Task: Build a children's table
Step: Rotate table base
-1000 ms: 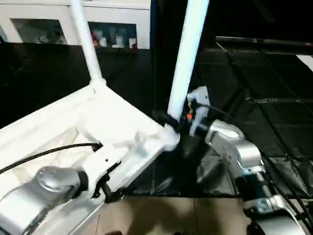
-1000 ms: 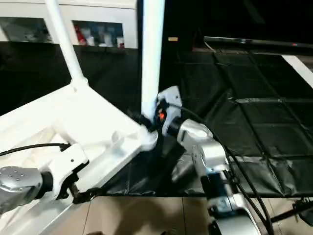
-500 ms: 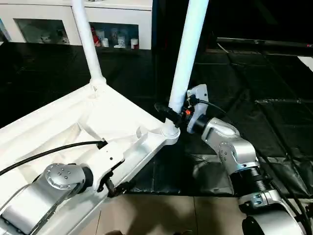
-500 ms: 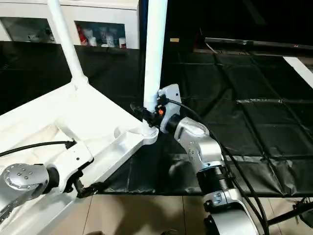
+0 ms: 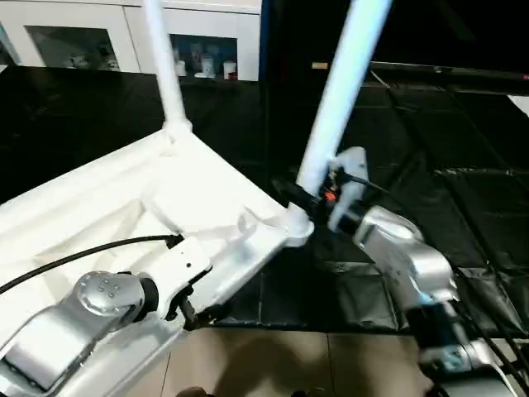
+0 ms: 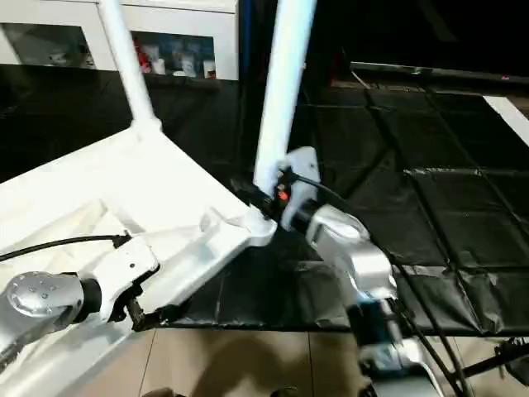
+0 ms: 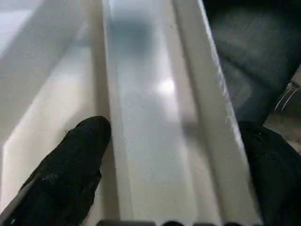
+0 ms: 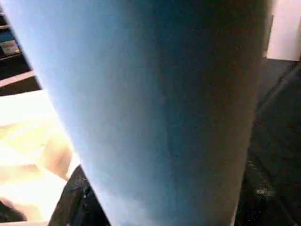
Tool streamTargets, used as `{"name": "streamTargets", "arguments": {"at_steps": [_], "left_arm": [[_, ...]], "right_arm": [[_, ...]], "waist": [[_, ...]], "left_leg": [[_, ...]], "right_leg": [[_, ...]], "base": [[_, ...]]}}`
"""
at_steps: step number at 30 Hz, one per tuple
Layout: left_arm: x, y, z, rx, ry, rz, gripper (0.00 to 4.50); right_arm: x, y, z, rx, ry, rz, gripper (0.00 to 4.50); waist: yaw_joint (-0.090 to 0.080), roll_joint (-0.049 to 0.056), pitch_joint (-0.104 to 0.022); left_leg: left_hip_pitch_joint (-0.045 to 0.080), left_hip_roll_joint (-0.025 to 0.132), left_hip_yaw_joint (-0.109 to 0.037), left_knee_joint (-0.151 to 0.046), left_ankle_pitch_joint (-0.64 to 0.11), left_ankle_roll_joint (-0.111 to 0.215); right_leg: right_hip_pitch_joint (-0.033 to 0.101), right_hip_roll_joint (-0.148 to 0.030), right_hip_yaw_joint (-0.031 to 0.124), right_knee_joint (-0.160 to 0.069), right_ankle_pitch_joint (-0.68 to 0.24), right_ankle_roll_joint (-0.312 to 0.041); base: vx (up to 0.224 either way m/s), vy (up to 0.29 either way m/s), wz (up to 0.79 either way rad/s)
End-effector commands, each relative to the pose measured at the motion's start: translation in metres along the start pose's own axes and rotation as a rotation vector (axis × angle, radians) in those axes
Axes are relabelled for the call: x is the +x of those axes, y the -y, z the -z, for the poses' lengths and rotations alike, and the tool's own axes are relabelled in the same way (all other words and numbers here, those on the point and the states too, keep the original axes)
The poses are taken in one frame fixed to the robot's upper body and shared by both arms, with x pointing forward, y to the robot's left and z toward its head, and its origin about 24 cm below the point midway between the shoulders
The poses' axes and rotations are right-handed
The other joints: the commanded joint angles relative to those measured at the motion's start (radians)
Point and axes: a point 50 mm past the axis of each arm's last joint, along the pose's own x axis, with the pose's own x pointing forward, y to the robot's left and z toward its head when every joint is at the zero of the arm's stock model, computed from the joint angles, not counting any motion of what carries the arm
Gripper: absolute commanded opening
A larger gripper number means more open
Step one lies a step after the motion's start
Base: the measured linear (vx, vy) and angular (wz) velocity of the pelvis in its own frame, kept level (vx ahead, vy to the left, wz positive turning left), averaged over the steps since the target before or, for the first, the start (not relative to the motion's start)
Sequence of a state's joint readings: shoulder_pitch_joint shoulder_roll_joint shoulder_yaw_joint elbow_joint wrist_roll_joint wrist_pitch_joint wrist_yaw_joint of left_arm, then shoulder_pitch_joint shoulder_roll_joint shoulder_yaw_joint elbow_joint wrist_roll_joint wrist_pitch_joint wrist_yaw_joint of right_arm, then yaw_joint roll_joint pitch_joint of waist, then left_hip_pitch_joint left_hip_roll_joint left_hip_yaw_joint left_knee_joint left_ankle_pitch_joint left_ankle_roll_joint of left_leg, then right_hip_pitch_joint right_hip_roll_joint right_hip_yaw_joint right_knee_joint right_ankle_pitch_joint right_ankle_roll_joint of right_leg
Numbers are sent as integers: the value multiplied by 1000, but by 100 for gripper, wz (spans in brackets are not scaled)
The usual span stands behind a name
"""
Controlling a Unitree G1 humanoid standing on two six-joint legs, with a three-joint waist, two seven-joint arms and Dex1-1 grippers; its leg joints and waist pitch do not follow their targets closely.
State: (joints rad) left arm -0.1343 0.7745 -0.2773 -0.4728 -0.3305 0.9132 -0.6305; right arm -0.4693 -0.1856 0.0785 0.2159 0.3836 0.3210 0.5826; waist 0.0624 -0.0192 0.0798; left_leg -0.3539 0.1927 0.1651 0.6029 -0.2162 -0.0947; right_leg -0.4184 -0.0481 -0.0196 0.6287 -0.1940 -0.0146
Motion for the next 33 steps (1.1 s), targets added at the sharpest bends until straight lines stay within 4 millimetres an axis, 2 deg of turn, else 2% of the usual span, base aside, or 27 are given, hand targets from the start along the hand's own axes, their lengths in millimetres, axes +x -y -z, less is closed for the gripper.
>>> {"name": "streamTargets", "arguments": {"at_steps": [1,4,6,8,10,13,14,15,16,17,18,19,20,21,22,23,24,26,27,28,29,30,31,32,33], "left_arm": [[-15,-17,-6,-40,50,-99,450],[-14,-18,-9,-49,73,-99,450],[-15,-22,-5,-8,32,-135,450],[-15,-28,4,58,-49,-182,450],[-16,-31,10,90,-93,-203,450],[-17,-32,10,81,-90,-205,450],[-17,-33,9,70,-78,-202,450],[-16,-33,8,74,-78,-203,450],[-16,-35,8,94,-91,-207,450],[-15,-37,10,119,-109,-217,450],[-14,-41,11,149,-128,-230,450],[-14,-41,11,155,-131,-233,450],[-12,-53,10,214,-151,-278,450],[-12,-56,8,226,-150,-291,450],[-12,-58,8,233,-149,-298,450],[-11,-62,4,238,-135,-317,450],[-10,-64,2,240,-124,-327,450],[-5,-66,-8,231,-51,-330,450],[-1,-64,-14,232,-4,-314,450],[-1,-64,-14,232,-4,-314,450],[7,-60,-23,228,78,-286,450],[7,-60,-23,228,78,-286,450],[17,-48,-34,224,184,-188,450],[17,-48,-34,224,184,-188,450],[24,-34,-41,243,248,-75,450]], "right_arm": [[-44,54,-4,38,10,323,204],[-40,51,-5,39,9,311,204],[-40,51,-5,38,7,315,204],[-40,52,-5,31,1,328,202],[-41,53,-6,33,1,334,201],[-43,54,-5,38,-7,355,199],[-44,55,-5,40,-12,365,198],[-45,56,-4,39,-19,379,198],[-46,58,-2,40,-26,394,197],[-48,59,-1,38,-31,411,197],[-49,60,-1,37,-34,426,196],[-49,60,-1,37,-35,429,196],[-54,63,-1,36,-34,460,196],[-55,64,-2,36,-34,466,195],[-55,64,-2,36,-33,469,195],[-57,64,-2,38,-31,474,195],[-58,64,-3,40,-31,477,195],[-60,61,-2,43,-31,476,195],[-61,57,0,53,-34,474,195],[-61,57,0,53,-34,474,195],[-61,50,4,82,-41,468,195],[-61,50,4,82,-41,468,195],[-59,37,10,106,-56,445,195],[-59,37,10,106,-56,445,195],[-59,29,14,117,-66,436,195]], "waist": [[1,25,-60],[3,25,-59],[2,20,-58],[2,27,-58],[1,27,-62],[4,30,-62],[10,32,-61],[25,41,-64],[28,41,-62],[34,37,-60],[38,39,-62],[38,37,-61],[37,41,-64],[36,43,-65],[35,44,-69],[33,42,-70],[31,46,-72],[29,44,-73],[28,48,-76],[29,46,-77],[26,44,-78],[27,42,-78],[25,39,-75],[28,41,-77],[24,38,-76]], "left_leg": [[-1,14,0,-73,-123,-30],[-1,12,1,-71,-122,-25],[-3,14,-1,-73,-123,-19],[0,15,-3,-74,-131,-15],[0,15,-3,-72,-119,-14],[1,15,-2,-72,-101,-21],[9,15,1,-72,-123,-29],[28,17,9,-68,-152,-33],[31,17,12,-69,-163,-35],[26,16,13,-71,-177,-37],[17,14,9,-74,-177,-40],[16,14,7,-75,-180,-39],[9,13,2,-76,-171,-40],[12,12,3,-75,-173,-41],[10,12,1,-73,-165,-44],[5,11,0,-73,-148,-47],[5,10,-1,-72,-140,-48],[2,8,0,-70,-118,-47],[2,8,0,-69,-109,-47],[1,9,0,-68,-104,-45],[-3,10,-2,-69,-98,-45],[0,8,1,-67,-92,-40],[-3,9,0,-69,-85,-38],[-3,10,-1,-69,-80,-39],[-6,10,-3,-72,-80,-40]], "right_leg": [[61,-54,36,-64,-89,-210],[59,-53,37,-67,-109,-209],[60,-53,36,-70,-140,-191],[55,-55,37,-72,-170,-175],[55,-54,37,-69,-146,-173],[53,-53,36,-65,-91,-192],[48,-51,37,-69,-115,-192],[34,-47,37,-73,-127,-195],[30,-43,37,-76,-131,-195],[34,-43,38,-75,-150,-191],[42,-47,37,-72,-166,-179],[42,-47,37,-75,-179,-170],[50,-52,37,-73,-185,-158],[46,-51,36,-78,-194,-148],[51,-53,36,-73,-180,-151],[55,-54,36,-70,-160,-154],[56,-55,37,-68,-144,-159],[58,-52,36,-67,-107,-167],[60,-51,36,-64,-85,-175],[61,-52,36,-64,-73,-177],[64,-53,35,-60,-56,-182],[63,-51,36,-63,-50,-181],[65,-52,37,-63,-41,-185],[66,-53,37,-62,-35,-183],[68,-54,36,-60,-38,-181]], "base": [[0,0,0],[0,0,0],[0,0,0],[0,0,0],[0,0,0],[0,0,0],[0,0,0],[-9,5,18],[0,0,0],[0,0,0],[0,0,0],[0,0,0],[0,0,0],[0,0,0],[0,0,0],[0,0,0],[0,0,0],[0,0,0],[0,0,0],[0,0,0],[0,0,0],[0,0,0],[0,0,0],[0,0,0],[0,0,0]]}}
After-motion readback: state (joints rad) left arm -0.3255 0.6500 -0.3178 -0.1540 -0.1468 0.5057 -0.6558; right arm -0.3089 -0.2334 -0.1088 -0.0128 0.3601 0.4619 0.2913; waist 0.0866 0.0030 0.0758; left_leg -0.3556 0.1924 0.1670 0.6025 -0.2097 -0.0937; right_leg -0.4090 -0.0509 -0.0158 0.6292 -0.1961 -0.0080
